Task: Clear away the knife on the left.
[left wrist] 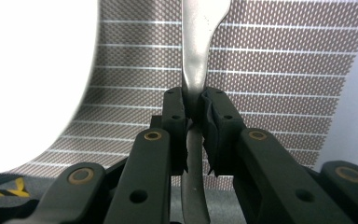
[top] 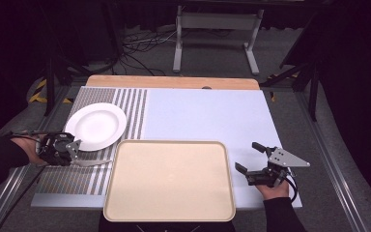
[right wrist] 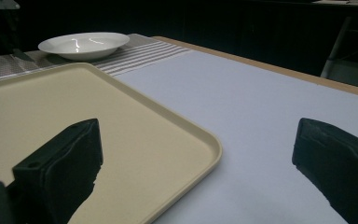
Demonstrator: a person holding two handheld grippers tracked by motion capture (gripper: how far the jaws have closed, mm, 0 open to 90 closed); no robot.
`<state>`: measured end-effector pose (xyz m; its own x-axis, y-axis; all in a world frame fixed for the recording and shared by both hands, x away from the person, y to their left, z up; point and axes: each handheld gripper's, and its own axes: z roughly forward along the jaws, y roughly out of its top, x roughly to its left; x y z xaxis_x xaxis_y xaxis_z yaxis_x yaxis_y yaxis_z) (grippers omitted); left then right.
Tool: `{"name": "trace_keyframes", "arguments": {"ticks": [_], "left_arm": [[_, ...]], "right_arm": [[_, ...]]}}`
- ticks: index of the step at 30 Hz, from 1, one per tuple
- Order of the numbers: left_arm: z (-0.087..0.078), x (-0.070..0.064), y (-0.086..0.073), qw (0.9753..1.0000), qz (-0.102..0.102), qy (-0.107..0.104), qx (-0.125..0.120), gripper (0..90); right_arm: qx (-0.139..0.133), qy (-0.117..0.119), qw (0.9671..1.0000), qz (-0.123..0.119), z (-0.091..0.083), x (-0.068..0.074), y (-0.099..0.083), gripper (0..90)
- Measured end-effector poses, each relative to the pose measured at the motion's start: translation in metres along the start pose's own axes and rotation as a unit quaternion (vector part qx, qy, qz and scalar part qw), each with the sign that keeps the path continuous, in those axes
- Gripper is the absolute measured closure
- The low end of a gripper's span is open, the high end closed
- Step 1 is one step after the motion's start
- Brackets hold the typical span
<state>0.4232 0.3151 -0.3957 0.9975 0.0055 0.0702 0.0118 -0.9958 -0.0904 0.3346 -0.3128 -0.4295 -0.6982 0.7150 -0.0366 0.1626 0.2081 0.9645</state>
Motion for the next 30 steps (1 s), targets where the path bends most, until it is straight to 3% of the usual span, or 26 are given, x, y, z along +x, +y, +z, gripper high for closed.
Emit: {"name": "trace_keyframes", "arguments": {"ticks": [6, 7, 13, 15, 22, 28, 30], "left_arm": [[-0.014, 0.000, -0.001, 0.9994, -0.033, 0.002, -0.010, 80.2], [-0.018, 0.000, 0.000, 0.9990, -0.043, 0.012, -0.005, 80.2], [-0.031, -0.001, 0.001, 0.9976, -0.063, 0.012, -0.025, 80.3], [-0.038, -0.002, 0.002, 0.9957, -0.083, 0.010, -0.040, 80.2], [-0.052, -0.002, 0.003, 0.9922, -0.102, 0.002, -0.071, 80.3], [-0.062, -0.003, 0.006, 0.9864, -0.131, -0.011, -0.099, 80.2], [-0.064, -0.004, 0.008, 0.9833, -0.143, -0.016, -0.112, 80.2]], "right_arm": [[-0.002, -0.001, 1.0000, -0.001, -0.001, 0.000, 0.001, 2.3], [-0.002, -0.001, 1.0000, -0.001, -0.001, 0.000, 0.001, 2.3], [-0.002, 0.000, 1.0000, 0.001, -0.001, -0.001, 0.000, 2.3], [-0.004, 0.000, 1.0000, 0.002, -0.001, -0.001, 0.000, 2.3], [-0.004, 0.000, 1.0000, 0.002, -0.001, -0.001, 0.000, 2.3], [-0.005, 0.002, 1.0000, 0.004, -0.001, -0.001, 0.001, 2.3], [-0.005, 0.001, 1.0000, 0.004, -0.001, -0.001, 0.001, 2.3]]}}
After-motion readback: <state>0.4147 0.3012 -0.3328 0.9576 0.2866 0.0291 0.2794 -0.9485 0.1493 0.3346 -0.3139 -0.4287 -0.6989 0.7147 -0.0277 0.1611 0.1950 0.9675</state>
